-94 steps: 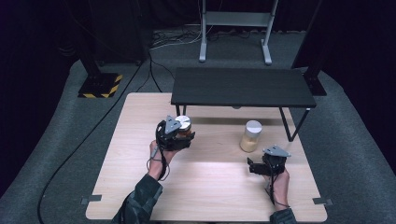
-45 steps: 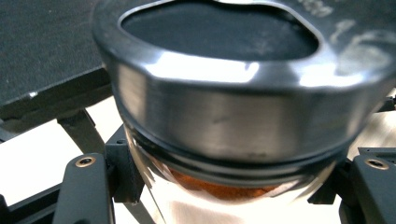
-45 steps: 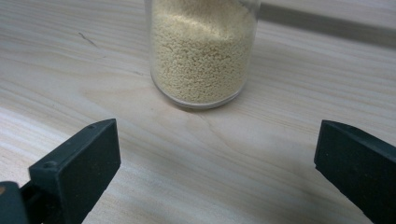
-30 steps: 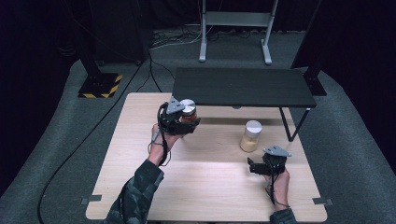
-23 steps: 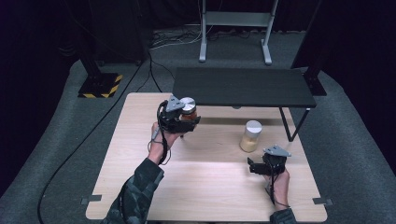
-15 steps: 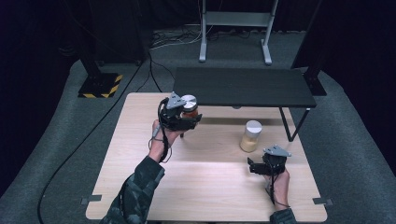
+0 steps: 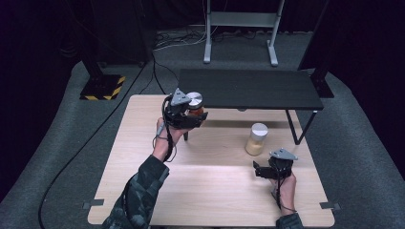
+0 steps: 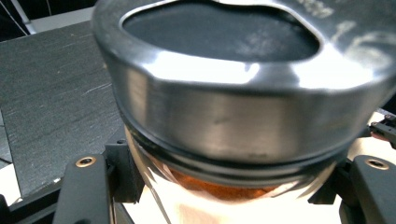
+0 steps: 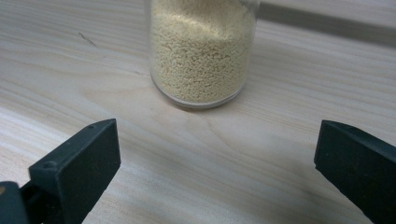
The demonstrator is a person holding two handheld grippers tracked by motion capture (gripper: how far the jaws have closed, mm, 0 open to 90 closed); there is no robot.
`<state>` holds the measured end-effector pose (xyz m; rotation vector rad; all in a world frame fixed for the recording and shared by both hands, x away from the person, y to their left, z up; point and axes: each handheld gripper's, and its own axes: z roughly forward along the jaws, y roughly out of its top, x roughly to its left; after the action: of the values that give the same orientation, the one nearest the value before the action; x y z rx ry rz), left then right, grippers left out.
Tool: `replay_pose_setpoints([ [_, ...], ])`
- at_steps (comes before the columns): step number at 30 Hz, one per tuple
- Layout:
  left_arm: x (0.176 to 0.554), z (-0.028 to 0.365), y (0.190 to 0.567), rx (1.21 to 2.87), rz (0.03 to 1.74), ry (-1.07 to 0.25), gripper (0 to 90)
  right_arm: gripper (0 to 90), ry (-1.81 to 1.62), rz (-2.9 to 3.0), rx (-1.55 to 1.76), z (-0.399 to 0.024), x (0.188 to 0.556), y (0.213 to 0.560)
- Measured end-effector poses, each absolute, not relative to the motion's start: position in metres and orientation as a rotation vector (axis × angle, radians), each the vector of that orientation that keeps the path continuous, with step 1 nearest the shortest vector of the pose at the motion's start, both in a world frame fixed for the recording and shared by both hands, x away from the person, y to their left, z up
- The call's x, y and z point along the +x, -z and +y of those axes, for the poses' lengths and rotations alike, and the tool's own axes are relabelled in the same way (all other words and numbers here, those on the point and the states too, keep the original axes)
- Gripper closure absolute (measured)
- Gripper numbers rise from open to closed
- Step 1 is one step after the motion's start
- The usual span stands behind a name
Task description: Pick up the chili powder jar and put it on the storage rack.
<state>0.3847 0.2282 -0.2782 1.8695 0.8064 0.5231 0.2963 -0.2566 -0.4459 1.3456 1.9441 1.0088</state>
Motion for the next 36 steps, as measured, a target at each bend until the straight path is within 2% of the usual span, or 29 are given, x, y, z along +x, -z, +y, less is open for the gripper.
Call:
replay_pose_setpoints([
  [36, 0.411, 0.219, 0.247, 1.875, 0.831, -0.551, 31.1, 0.0, -1.005, 1.947, 1.348, -0.257, 0.297, 0.446],
])
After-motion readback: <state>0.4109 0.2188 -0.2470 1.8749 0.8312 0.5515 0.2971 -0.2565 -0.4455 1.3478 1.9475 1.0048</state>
